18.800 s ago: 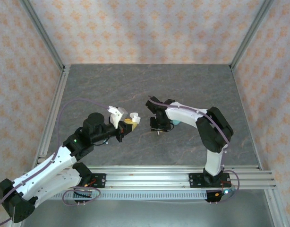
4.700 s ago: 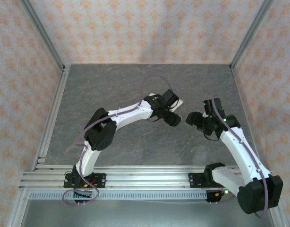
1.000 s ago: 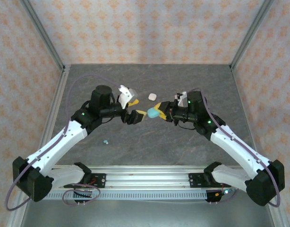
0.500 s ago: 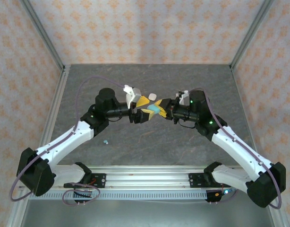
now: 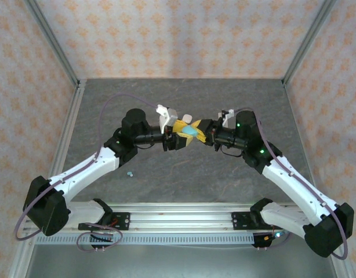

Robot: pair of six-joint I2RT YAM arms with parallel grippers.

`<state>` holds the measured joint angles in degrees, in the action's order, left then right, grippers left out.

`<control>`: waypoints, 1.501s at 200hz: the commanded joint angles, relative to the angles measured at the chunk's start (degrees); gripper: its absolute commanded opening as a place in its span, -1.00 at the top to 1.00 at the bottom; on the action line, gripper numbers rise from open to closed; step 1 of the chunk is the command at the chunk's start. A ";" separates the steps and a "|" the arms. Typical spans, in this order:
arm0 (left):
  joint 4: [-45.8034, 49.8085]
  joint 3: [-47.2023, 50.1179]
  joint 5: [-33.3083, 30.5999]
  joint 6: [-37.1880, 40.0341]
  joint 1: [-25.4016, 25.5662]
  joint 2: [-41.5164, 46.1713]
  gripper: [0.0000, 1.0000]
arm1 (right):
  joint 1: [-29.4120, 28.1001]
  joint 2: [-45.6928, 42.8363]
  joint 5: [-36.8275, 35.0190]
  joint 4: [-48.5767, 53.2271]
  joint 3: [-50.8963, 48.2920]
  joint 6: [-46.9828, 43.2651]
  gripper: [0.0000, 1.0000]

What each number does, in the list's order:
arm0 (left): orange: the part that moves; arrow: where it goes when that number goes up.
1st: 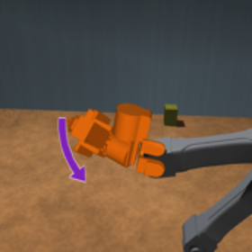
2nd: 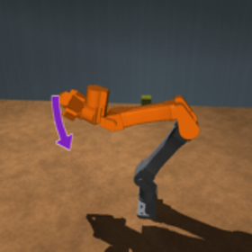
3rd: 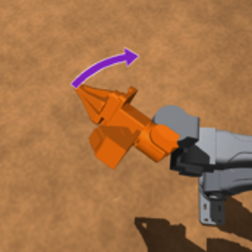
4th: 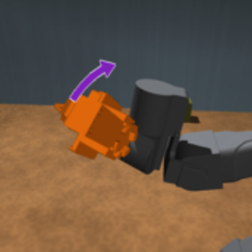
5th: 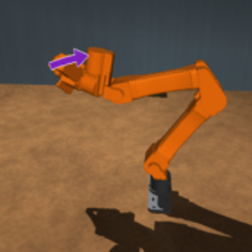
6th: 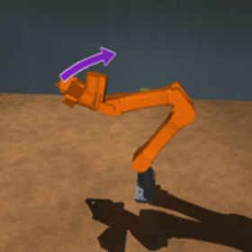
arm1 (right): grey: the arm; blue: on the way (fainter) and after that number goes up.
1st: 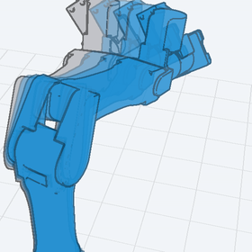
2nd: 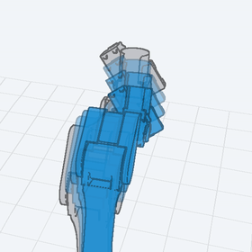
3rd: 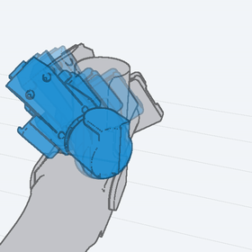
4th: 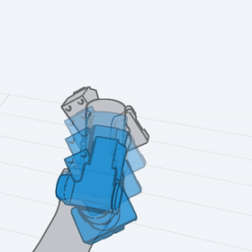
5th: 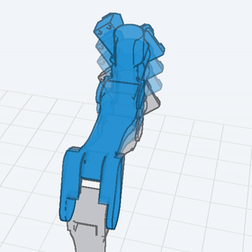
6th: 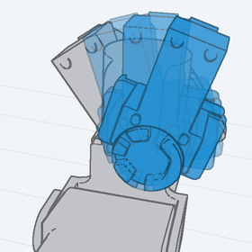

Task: Insert wireless bluetooth earbuds into charging case

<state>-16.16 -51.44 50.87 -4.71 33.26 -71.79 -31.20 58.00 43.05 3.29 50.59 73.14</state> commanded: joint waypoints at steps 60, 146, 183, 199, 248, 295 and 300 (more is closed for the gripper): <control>-2.81 -1.39 -0.99 -1.35 -0.03 -0.72 -0.30 | -0.28 -1.33 -0.12 -4.75 0.87 3.24 0.79; -7.36 -0.95 -1.08 -4.25 -0.04 -1.23 0.00 | -0.28 -1.56 -0.06 -6.68 -1.58 4.28 0.79; -8.32 -1.04 -1.21 -5.20 -0.03 -1.37 -0.03 | -0.29 -1.82 -0.06 -7.66 -2.25 4.87 0.79; -8.99 -1.12 -0.97 -5.74 -0.01 -1.52 -0.02 | -0.25 -1.75 0.13 -7.64 -2.24 4.90 0.79; -6.83 -1.48 -1.02 -4.88 0.06 -1.87 -0.17 | -0.20 -2.10 0.24 -9.22 -2.34 5.99 0.79; -5.31 -1.29 -1.04 -3.98 0.08 -1.22 -0.18 | 0.23 -3.18 -0.49 -9.71 -2.68 6.92 0.80; -5.07 -1.25 -1.04 -3.85 0.07 -1.09 -0.18 | 0.32 -3.39 -0.65 -9.66 -2.72 7.00 0.80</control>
<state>-21.58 -51.59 50.52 -9.56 33.39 -73.41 -31.18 56.84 41.95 -2.92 48.29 78.02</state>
